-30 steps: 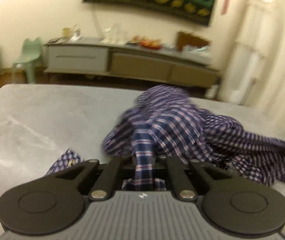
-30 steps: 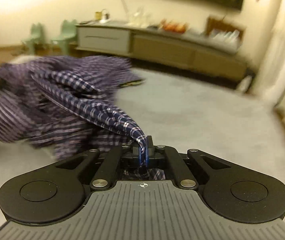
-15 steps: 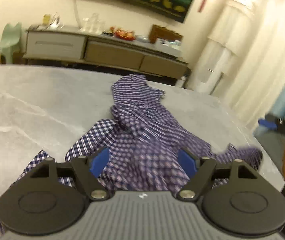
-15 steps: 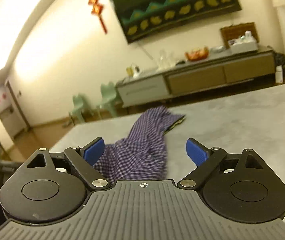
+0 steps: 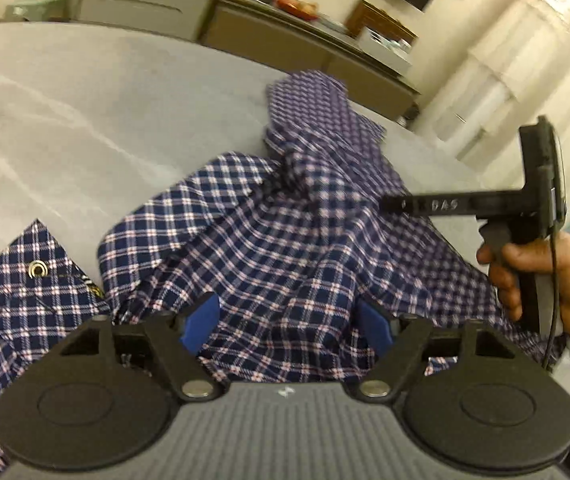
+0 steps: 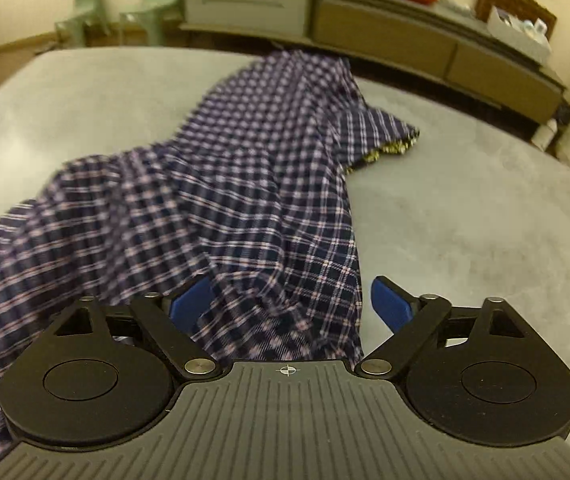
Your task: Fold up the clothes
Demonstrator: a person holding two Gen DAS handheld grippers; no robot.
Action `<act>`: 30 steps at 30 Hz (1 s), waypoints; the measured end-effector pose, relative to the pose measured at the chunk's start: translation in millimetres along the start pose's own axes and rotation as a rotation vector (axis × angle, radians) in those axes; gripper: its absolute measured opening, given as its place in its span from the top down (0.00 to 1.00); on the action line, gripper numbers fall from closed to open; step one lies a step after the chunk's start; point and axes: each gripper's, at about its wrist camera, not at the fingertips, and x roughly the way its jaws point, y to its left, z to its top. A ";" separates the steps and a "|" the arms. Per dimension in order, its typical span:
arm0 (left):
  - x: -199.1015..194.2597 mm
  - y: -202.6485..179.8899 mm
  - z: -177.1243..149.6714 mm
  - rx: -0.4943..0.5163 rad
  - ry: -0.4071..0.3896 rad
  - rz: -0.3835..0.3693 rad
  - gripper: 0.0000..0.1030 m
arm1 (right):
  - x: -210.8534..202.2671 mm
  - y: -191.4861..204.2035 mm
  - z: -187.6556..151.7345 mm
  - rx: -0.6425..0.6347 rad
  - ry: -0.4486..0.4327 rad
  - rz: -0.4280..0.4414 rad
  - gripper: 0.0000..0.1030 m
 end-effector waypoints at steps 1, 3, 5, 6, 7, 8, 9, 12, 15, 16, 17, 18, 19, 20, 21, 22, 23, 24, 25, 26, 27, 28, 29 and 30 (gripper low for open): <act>-4.8 -2.8 0.0 0.000 -0.010 0.011 0.25 | 4.8 0.3 -2.5 0.007 0.009 0.006 0.36; -11.7 -6.3 0.6 -0.004 -0.029 0.029 0.25 | 5.3 2.0 -6.0 0.016 -0.002 0.035 0.61; -15.4 -7.4 0.8 -0.006 -0.051 0.051 0.25 | -6.5 1.5 -5.6 0.003 -0.010 0.018 0.89; -18.5 -8.1 0.1 -0.002 -0.064 0.067 0.25 | -16.0 1.5 -6.8 -0.008 -0.032 -0.001 0.90; -21.5 -8.9 -0.4 0.002 -0.078 0.084 0.25 | -27.4 -0.7 -7.9 -0.014 -0.063 -0.020 0.91; -21.5 -11.3 -0.3 0.007 -0.091 0.098 0.25 | -40.7 -5.2 -9.3 -0.006 -0.097 -0.037 0.91; -22.0 -13.2 -0.6 0.010 -0.099 0.100 0.25 | -55.2 -10.8 -11.4 0.004 -0.132 -0.054 0.92; -25.2 -17.9 -2.0 0.017 -0.117 0.097 0.25 | -97.1 -33.4 -26.7 0.041 -0.215 -0.140 0.92; -27.1 -25.7 -3.8 0.042 -0.126 0.095 0.25 | -116.9 -54.9 -56.5 0.063 -0.211 -0.269 0.92; -27.7 -28.3 -4.7 0.051 -0.129 0.098 0.25 | -119.8 -62.6 -68.2 0.073 -0.193 -0.306 0.92; -27.9 -29.5 -5.6 0.055 -0.128 0.098 0.25 | -122.8 -70.3 -79.9 0.084 -0.174 -0.342 0.92; -28.1 -30.0 -6.6 0.057 -0.125 0.098 0.25 | -123.6 -78.2 -91.9 0.096 -0.149 -0.367 0.91; -27.6 -30.0 -6.8 0.057 -0.122 0.096 0.25 | -119.0 -86.5 -105.0 0.116 -0.106 -0.363 0.88; -27.4 -29.3 -6.7 0.057 -0.120 0.095 0.25 | -114.6 -93.8 -116.7 0.133 -0.069 -0.358 0.84; -27.8 -28.5 -7.2 0.058 -0.120 0.097 0.25 | -112.1 -98.2 -125.0 0.147 -0.052 -0.352 0.74; -28.7 -27.7 -7.3 0.060 -0.123 0.104 0.25 | -113.3 -101.6 -132.4 0.168 -0.050 -0.346 0.56; -29.6 -26.8 -7.2 0.061 -0.127 0.112 0.25 | -116.4 -104.4 -138.2 0.190 -0.055 -0.344 0.50; -30.7 -26.0 -7.2 0.067 -0.134 0.124 0.25 | -124.4 -105.7 -139.7 0.211 -0.080 -0.350 0.44; -31.9 -25.2 -7.2 0.074 -0.142 0.138 0.24 | -132.3 -106.8 -139.2 0.230 -0.107 -0.353 0.39; -32.4 -24.7 -6.7 0.082 -0.149 0.152 0.24 | -140.2 -107.1 -133.7 0.243 -0.140 -0.351 0.34; -33.0 -25.3 -6.0 0.091 -0.157 0.169 0.24 | -148.0 -107.5 -128.1 0.255 -0.174 -0.348 0.24; -33.7 -26.2 -5.3 0.100 -0.165 0.188 0.24 | -153.6 -106.9 -121.2 0.262 -0.204 -0.344 0.17; -34.6 -26.3 -4.4 0.108 -0.174 0.210 0.24 | -153.5 -104.0 -111.8 0.257 -0.221 -0.334 0.15; -35.6 -26.1 -3.6 0.116 -0.183 0.233 0.24 | -153.9 -100.6 -105.9 0.247 -0.231 -0.320 0.13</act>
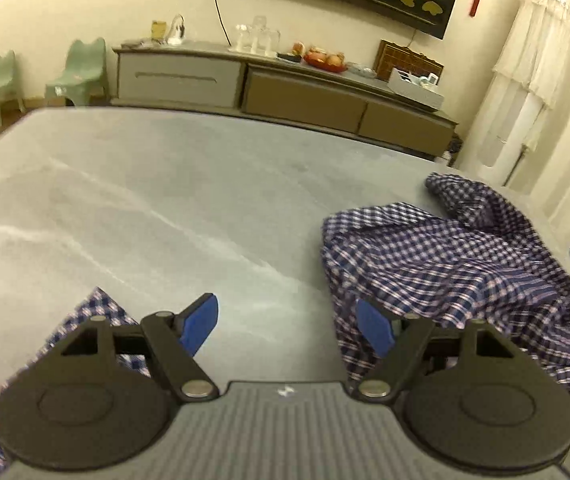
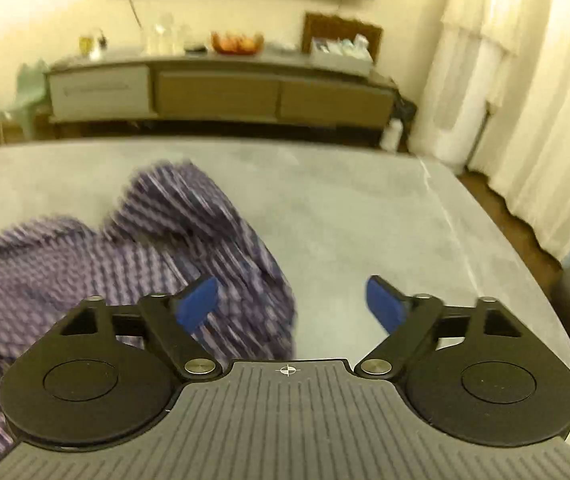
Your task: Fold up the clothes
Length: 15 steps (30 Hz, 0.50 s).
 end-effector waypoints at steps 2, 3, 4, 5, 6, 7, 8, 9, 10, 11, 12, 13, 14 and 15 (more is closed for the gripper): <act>-0.6 0.0 2.4 0.015 -0.016 0.045 0.24 | 4.1 9.9 8.4 -0.023 -0.004 0.026 0.09; -0.3 0.2 3.7 0.022 -0.022 0.070 0.24 | 7.5 15.0 12.1 -0.037 -0.002 0.036 0.07; 0.5 0.9 4.0 0.029 -0.025 0.095 0.23 | 11.3 19.6 14.6 -0.054 0.002 0.044 0.06; 1.9 1.6 4.6 0.032 -0.024 0.114 0.23 | 16.1 22.6 14.2 -0.074 0.009 0.042 0.06; 3.5 2.4 5.3 0.034 -0.021 0.132 0.23 | 22.1 25.9 14.0 -0.094 0.018 0.038 0.06; 5.0 3.2 6.1 0.036 -0.019 0.149 0.23 | 31.3 29.6 14.3 -0.110 0.031 0.028 0.05; 6.6 4.2 6.7 0.036 -0.015 0.166 0.23 | 41.9 33.4 14.5 -0.124 0.043 0.020 0.05; 8.1 5.3 7.2 0.036 -0.010 0.183 0.22 | 54.5 36.0 14.4 -0.127 0.054 0.014 0.05; 9.1 6.3 8.0 0.036 -0.006 0.199 0.21 | 62.1 35.5 13.5 -0.128 0.065 0.009 0.05; 10.2 7.6 9.0 0.032 -0.004 0.214 0.20 | 69.0 34.7 12.1 -0.126 0.075 0.006 0.05; 11.4 9.0 9.9 0.028 -0.003 0.229 0.19 | 75.3 33.6 10.5 -0.122 0.086 0.006 0.08; 13.0 10.7 11.0 0.021 0.000 0.243 0.18 | 80.6 30.5 8.4 -0.114 0.100 0.017 0.16; 13.4 14.3 12.4 0.013 0.003 0.251 0.18 | 85.5 27.0 6.4 -0.105 0.117 0.031 0.24; 14.2 17.4 13.1 0.004 0.006 0.256 0.17 | 89.7 22.7 4.5 -0.089 0.141 0.052 0.44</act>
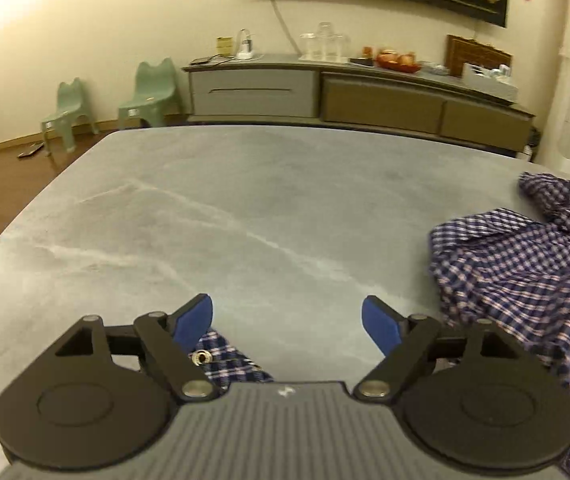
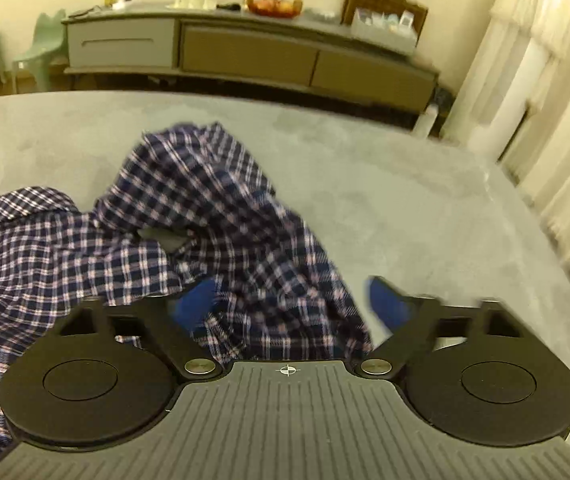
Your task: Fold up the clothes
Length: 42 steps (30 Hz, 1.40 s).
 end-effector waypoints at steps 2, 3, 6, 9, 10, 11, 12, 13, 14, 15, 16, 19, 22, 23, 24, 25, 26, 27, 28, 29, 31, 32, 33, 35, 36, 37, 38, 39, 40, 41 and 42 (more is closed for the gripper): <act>3.5 5.0 0.8 -0.017 0.009 0.010 0.17 | 5.1 -8.0 -0.4 0.025 0.020 0.031 0.75; 5.1 7.4 1.4 -0.028 0.018 0.012 0.17 | 6.6 -12.1 -0.1 0.035 0.025 0.045 0.86; 9.1 13.8 2.5 -0.059 0.045 0.021 0.17 | 0.5 -28.8 4.2 0.092 -0.004 0.051 0.91; 12.6 19.2 1.5 -0.090 0.069 0.023 0.17 | -19.5 -48.0 7.7 0.138 -0.061 0.012 0.92; 13.3 20.3 1.1 -0.098 0.076 0.023 0.17 | -25.4 -52.5 7.3 0.142 -0.074 -0.005 0.92; 14.0 21.2 0.7 -0.104 0.082 0.024 0.17 | -30.7 -56.2 5.5 0.140 -0.082 -0.030 0.92; 14.4 21.9 0.6 -0.110 0.087 0.022 0.17 | -36.1 -59.9 3.3 0.140 -0.090 -0.055 0.92; 14.1 22.4 0.6 -0.116 0.090 0.017 0.16 | -41.8 -63.8 0.3 0.143 -0.097 -0.077 0.92; 13.7 22.8 0.7 -0.121 0.091 0.011 0.16 | -47.4 -67.5 -2.7 0.145 -0.101 -0.100 0.92; 13.3 24.1 1.2 -0.129 0.091 -0.007 0.15 | -51.6 -69.8 -5.4 0.137 -0.093 -0.115 0.92; 12.3 24.9 1.4 -0.141 0.096 -0.065 0.11 | -53.8 -69.8 -7.8 0.117 -0.071 -0.115 0.88; 12.7 20.5 4.4 -0.165 0.125 -0.262 0.06 | -57.8 -67.3 -22.2 0.026 -0.008 -0.063 0.51; 19.8 -3.4 20.9 -0.123 0.148 -0.333 0.05 | -63.9 -68.0 -20.6 0.030 -0.088 -0.057 0.29; 22.3 -13.4 27.9 -0.103 0.137 -0.328 0.04 | -64.4 -68.5 -15.0 0.035 -0.118 -0.036 0.24; 24.9 -23.3 35.0 -0.083 0.127 -0.323 0.00 | -60.7 -69.0 -8.7 0.037 -0.140 -0.016 0.11; 32.3 -35.0 42.6 -0.060 0.136 -0.322 0.00 | -56.9 -69.5 -2.4 0.040 -0.162 0.005 0.06; 42.0 -45.9 48.8 -0.038 0.156 -0.324 0.00 | -51.4 -68.8 3.2 0.035 -0.171 0.022 0.06; 51.7 -56.3 53.4 -0.025 0.181 -0.319 0.00 | -41.2 -64.9 6.8 0.011 -0.149 0.031 0.06; 59.8 -67.5 55.2 -0.002 0.203 -0.318 0.00 | -30.2 -61.3 9.8 -0.010 -0.125 0.042 0.07; 67.3 -78.9 56.2 0.026 0.225 -0.319 0.00 | -16.8 -58.4 11.1 -0.024 -0.093 0.060 0.09; 79.2 -100.1 52.8 0.115 0.256 -0.311 0.27 | 5.6 -59.3 12.1 -0.032 -0.018 0.094 0.62; 80.0 -109.2 50.4 0.171 0.238 -0.286 0.33 | 15.6 -61.7 12.1 -0.030 0.022 0.111 0.81; 79.1 -117.7 48.0 0.231 0.207 -0.254 0.69 | 22.2 -66.6 12.4 -0.016 0.045 0.121 0.94; 73.9 -118.2 49.6 0.222 0.193 -0.255 0.99 | 14.2 -92.7 15.3 0.088 -0.012 0.109 0.97; 65.4 -114.7 51.7 0.205 0.162 -0.257 0.99 | -1.7 -115.7 16.8 0.183 -0.068 0.108 0.97; 54.9 -110.2 54.0 0.188 0.120 -0.258 0.99 | -18.4 -139.0 16.2 0.275 -0.121 0.110 0.97; 43.0 -105.9 54.5 0.182 0.089 -0.269 0.99 | -36.9 -163.1 8.9 0.357 -0.164 0.118 0.97; 30.5 -101.7 54.2 0.180 0.061 -0.283 0.99 | -53.2 -185.2 -3.6 0.418 -0.186 0.115 0.97; 17.2 -97.3 50.9 0.184 0.044 -0.308 0.99 | -65.2 -203.1 -19.7 0.451 -0.180 0.101 0.97; 5.3 -93.3 45.0 0.193 0.038 -0.333 0.99 | -73.9 -217.4 -36.6 0.454 -0.155 0.074 0.95; -4.6 -90.5 36.7 0.203 0.038 -0.356 0.99 | -74.1 -222.2 -55.4 0.379 -0.078 0.017 0.81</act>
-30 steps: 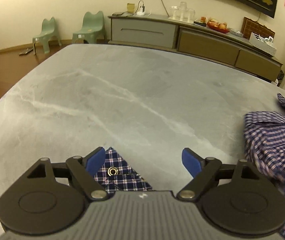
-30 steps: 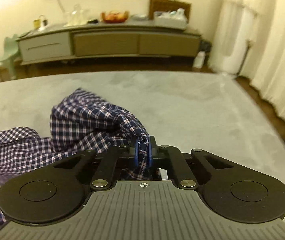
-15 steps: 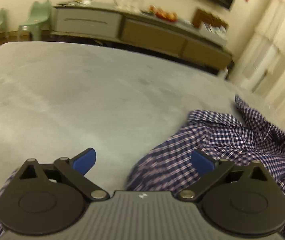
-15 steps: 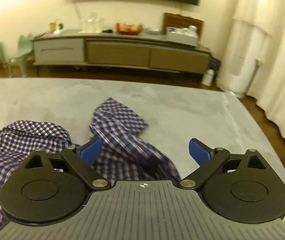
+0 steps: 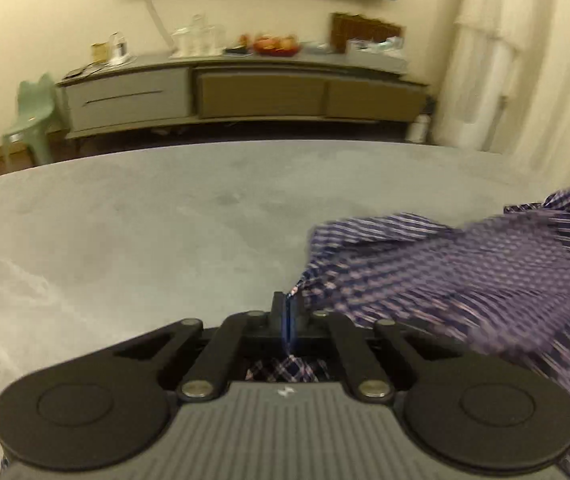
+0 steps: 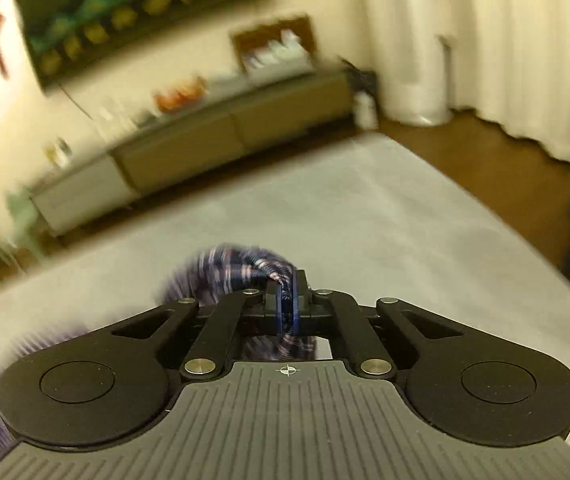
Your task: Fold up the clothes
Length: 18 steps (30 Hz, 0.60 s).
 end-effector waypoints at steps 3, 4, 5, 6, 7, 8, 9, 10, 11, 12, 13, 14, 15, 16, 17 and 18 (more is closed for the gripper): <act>-19.4 -7.8 -27.8 0.022 0.005 -0.068 0.98 | 5.8 -13.9 -49.1 -0.299 0.124 -0.343 0.33; -21.3 -7.8 -35.7 0.020 0.014 -0.083 0.98 | 4.6 -13.4 -60.3 -0.377 0.121 -0.458 0.38; -19.3 -7.5 -41.2 0.015 0.022 -0.089 0.97 | -7.7 -7.5 -59.3 -0.391 0.066 -0.476 0.38; -16.4 -6.3 -45.1 0.001 0.025 -0.082 0.91 | -23.5 0.2 -55.7 -0.386 -0.002 -0.463 0.33; -13.5 -4.6 -48.7 -0.014 0.026 -0.072 0.88 | -46.7 12.4 -46.4 -0.336 -0.096 -0.375 0.18; -10.3 -2.4 -50.3 -0.031 0.028 -0.061 0.86 | -64.3 27.0 -39.8 -0.308 -0.165 -0.294 0.10; -8.7 1.5 -50.1 -0.043 0.027 -0.054 0.79 | -75.6 47.0 -32.3 -0.316 -0.209 -0.198 0.03; -7.7 5.8 -49.5 -0.054 0.026 -0.048 0.69 | -75.7 69.0 -25.5 -0.358 -0.208 -0.097 0.03; -6.4 8.2 -48.0 -0.054 0.023 -0.041 0.64 | -75.8 90.9 -18.8 -0.399 -0.207 0.005 0.03; -5.0 10.0 -46.2 -0.051 0.020 -0.033 0.57 | -71.9 113.4 -12.6 -0.445 -0.193 0.107 0.03; -3.6 11.8 -44.5 -0.048 0.017 -0.025 0.53 | -57.1 134.7 -8.7 -0.503 -0.150 0.197 0.02; -2.1 12.5 -45.2 -0.041 0.018 -0.025 0.53 | -39.5 149.4 -7.5 -0.554 -0.103 0.245 0.02; 0.5 13.5 -45.6 -0.037 0.023 -0.027 0.51 | -14.7 164.6 -7.5 -0.602 -0.041 0.267 0.02; 4.0 14.9 -45.3 -0.032 0.030 -0.031 0.51 | 14.3 176.1 -7.1 -0.637 0.031 0.273 0.04; 6.2 15.7 -44.9 -0.026 0.035 -0.034 0.51 | 41.5 180.9 -6.3 -0.652 0.095 0.262 0.05; 8.7 16.8 -45.0 -0.024 0.042 -0.040 0.52 | 66.2 184.0 -5.6 -0.659 0.152 0.254 0.10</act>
